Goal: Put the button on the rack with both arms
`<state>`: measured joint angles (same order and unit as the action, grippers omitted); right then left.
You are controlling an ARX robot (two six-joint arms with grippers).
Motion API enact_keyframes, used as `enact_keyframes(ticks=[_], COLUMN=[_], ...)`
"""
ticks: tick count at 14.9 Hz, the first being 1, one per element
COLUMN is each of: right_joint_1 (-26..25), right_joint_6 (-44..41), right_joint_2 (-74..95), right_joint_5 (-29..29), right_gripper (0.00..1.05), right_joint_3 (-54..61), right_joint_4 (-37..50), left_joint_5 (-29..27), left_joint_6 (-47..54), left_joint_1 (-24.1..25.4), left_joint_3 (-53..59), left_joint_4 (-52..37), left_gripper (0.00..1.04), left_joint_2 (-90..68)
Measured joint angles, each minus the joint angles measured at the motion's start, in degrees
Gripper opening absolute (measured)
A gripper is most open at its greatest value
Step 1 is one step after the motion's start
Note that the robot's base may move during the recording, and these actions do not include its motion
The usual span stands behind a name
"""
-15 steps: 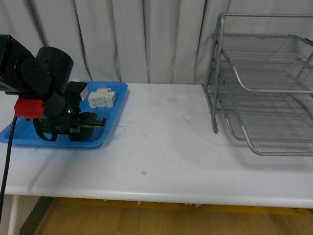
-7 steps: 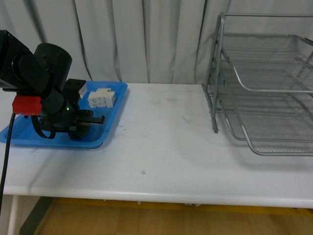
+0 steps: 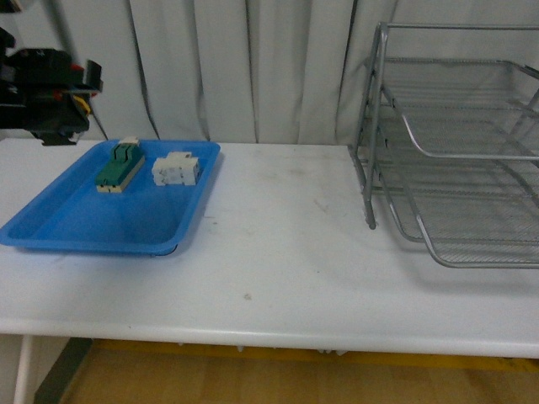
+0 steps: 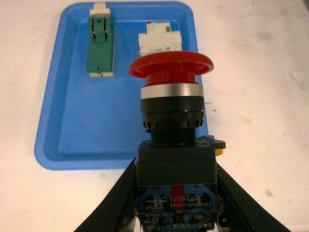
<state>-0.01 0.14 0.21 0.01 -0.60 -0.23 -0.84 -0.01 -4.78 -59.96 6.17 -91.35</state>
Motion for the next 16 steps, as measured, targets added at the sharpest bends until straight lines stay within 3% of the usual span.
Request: enact_keyframes(ticks=[5,16], right_joint_1=[0.0,0.0], right_joint_6=[0.0,-0.02], right_joint_2=[0.0,0.0], right_joint_5=[0.0,0.0], right_gripper=[0.98,0.98], right_joint_3=[-0.02,-0.02], right_joint_4=[0.02,0.0], left_joint_5=[-0.13,-0.59], left_joint_6=[0.02,0.02], left_joint_1=[0.11,1.16], left_joint_3=[5.2,7.87], left_joint_4=[-0.66,-2.05], left_gripper=[0.37,0.36], left_joint_2=[7.17,7.52])
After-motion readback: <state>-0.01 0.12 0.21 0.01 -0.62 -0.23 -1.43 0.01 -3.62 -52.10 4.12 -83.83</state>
